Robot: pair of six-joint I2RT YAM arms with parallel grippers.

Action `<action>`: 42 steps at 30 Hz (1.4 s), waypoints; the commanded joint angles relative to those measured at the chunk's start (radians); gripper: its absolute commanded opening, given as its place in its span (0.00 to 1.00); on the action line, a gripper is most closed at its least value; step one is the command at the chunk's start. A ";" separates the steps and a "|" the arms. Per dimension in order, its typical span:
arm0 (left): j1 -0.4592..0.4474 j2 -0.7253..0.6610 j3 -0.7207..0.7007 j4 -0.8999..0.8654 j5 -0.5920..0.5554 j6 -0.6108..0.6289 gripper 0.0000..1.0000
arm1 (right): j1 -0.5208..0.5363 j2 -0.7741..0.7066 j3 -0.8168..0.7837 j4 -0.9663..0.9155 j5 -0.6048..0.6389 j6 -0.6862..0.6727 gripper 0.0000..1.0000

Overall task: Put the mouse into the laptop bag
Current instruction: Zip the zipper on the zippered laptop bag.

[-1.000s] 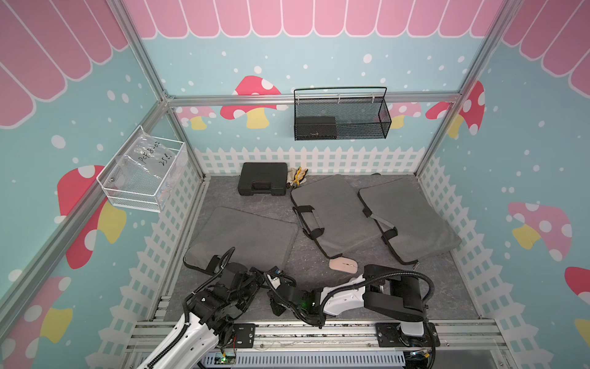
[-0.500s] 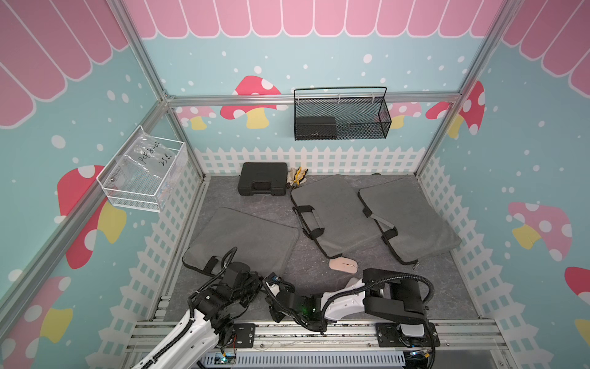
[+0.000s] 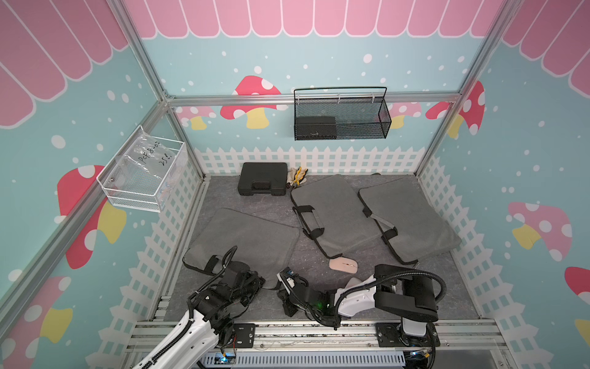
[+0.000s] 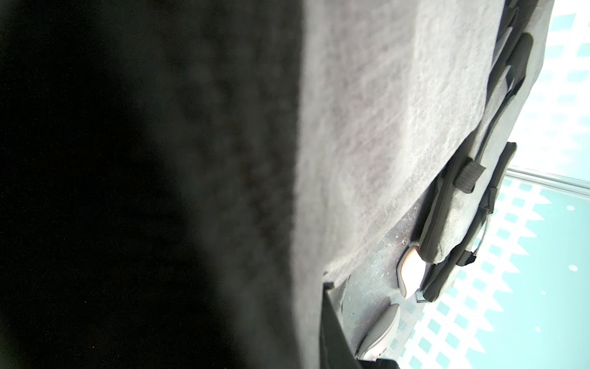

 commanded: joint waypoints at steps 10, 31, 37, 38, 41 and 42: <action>0.006 -0.026 0.015 -0.013 -0.007 0.026 0.50 | -0.034 0.054 0.070 -0.077 -0.098 -0.032 0.00; 0.009 -0.113 -0.005 -0.100 -0.054 0.001 0.19 | -0.017 0.116 0.132 -0.031 -0.088 -0.011 0.00; 0.011 -0.134 0.003 -0.114 -0.052 0.009 0.10 | -0.090 0.137 0.106 -0.068 -0.118 0.036 0.00; 0.011 -0.134 0.002 -0.115 -0.051 0.007 0.10 | -0.098 0.136 0.105 -0.076 -0.112 0.039 0.00; 0.011 -0.136 0.007 -0.115 -0.044 0.007 0.10 | -0.118 0.139 0.119 -0.130 -0.094 0.043 0.00; 0.012 -0.136 0.007 -0.114 -0.040 0.006 0.10 | -0.125 0.140 0.126 -0.146 -0.089 0.044 0.00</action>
